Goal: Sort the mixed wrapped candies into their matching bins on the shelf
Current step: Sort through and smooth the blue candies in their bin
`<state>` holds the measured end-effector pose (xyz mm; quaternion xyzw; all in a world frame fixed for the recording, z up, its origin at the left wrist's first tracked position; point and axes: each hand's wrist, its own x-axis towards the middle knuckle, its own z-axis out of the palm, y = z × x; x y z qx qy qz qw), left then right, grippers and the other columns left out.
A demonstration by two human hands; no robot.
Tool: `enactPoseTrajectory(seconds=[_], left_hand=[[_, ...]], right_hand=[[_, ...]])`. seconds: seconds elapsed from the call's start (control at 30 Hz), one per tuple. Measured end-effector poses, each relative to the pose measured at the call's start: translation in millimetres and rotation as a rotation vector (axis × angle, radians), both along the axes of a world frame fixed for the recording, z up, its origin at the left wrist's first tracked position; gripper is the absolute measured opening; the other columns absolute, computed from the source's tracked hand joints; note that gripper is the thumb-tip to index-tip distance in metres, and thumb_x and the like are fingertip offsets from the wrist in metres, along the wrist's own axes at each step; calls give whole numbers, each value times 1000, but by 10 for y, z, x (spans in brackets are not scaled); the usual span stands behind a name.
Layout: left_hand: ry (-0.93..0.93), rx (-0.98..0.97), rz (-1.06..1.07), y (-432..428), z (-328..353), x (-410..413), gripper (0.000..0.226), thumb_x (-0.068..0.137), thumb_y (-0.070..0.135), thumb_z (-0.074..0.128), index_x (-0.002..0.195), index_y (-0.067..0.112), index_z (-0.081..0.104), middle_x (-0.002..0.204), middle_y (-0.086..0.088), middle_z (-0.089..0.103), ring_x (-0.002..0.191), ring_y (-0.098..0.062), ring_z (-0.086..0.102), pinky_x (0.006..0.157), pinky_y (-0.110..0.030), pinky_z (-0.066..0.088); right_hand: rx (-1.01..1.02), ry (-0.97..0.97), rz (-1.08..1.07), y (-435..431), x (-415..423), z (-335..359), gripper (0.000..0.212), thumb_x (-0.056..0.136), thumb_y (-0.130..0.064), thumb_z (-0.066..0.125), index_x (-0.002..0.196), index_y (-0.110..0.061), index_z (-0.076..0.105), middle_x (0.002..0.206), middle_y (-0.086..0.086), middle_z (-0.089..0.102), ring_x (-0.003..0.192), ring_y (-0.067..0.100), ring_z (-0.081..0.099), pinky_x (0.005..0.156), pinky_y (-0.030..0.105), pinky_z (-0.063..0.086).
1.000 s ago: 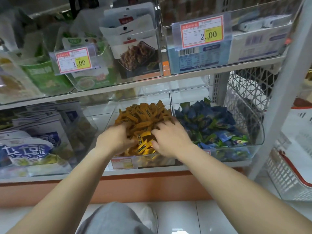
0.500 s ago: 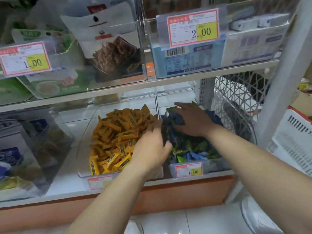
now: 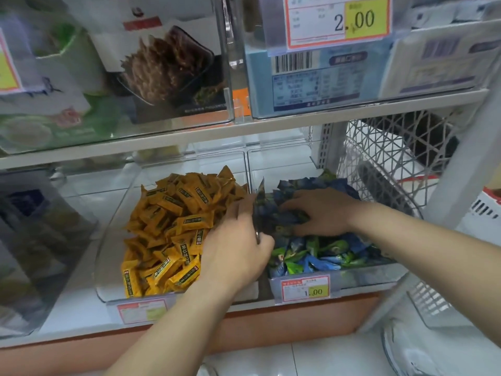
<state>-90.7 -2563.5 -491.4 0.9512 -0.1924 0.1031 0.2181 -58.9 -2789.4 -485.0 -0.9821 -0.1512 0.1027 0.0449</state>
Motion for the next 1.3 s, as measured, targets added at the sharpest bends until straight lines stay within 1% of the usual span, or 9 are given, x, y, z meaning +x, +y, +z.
enactPoseTrajectory(seconds=[0.13,0.23,0.37,0.53,0.63,0.83,1.03,1.17,1.3], left_hand=[[48,-42,-30,39,16,6,71,79,45,51,144,44,21,139,7,48,107,-21,59,73,-32,51],[95,-73,-73,70,24,14,73,78,49,52,143,46,20,140,7,47,107,-20,59,76,-32,52],[125,-112,-106,90,9,38,78,76,49,55,146,44,20,143,5,45,113,-22,58,79,-29,49],[137,-112,-81,47,-18,10,80,79,38,57,149,40,20,151,2,40,124,-27,52,91,-35,48],[150,-117,-74,34,-9,5,81,79,37,57,150,39,20,153,1,38,128,-28,49,98,-41,49],[155,-123,-81,46,11,-8,82,72,46,51,148,40,22,148,2,41,123,-25,52,94,-38,50],[180,-140,-103,71,38,9,83,70,48,53,147,41,24,144,4,44,122,-23,52,94,-38,50],[188,-154,-104,63,55,14,85,69,45,54,148,37,26,144,1,45,122,-25,52,94,-39,50],[194,-153,-85,47,49,0,84,74,36,61,149,36,25,145,0,44,123,-27,51,94,-40,49]], right_hand=[[-166,13,-26,-126,-84,170,41,93,-62,44,128,-43,56,116,-8,53,115,24,57,92,41,49],[-271,-85,-66,-145,-147,244,50,91,-69,40,132,-45,55,149,-6,44,139,27,37,113,45,31],[247,64,62,132,-317,189,60,78,-73,51,130,-45,58,144,-17,48,132,9,42,108,36,39],[-62,273,58,375,-174,-161,92,69,-75,63,150,-46,32,165,-12,-3,151,23,-11,120,59,9],[-182,165,74,468,-43,-264,100,53,-80,52,147,-49,34,159,-3,12,145,36,10,111,61,26],[-178,-188,51,187,246,-213,52,80,-65,63,121,-33,66,131,5,46,119,32,47,98,46,43],[-45,-239,-47,-7,236,154,64,65,-78,64,115,-37,64,133,1,44,123,30,39,96,43,39],[221,-176,136,166,-109,157,44,66,-73,63,100,-46,60,113,-15,54,108,12,48,91,39,46],[-67,67,299,397,-200,-189,49,77,-64,66,121,-43,64,133,-5,49,127,20,38,104,41,33]])
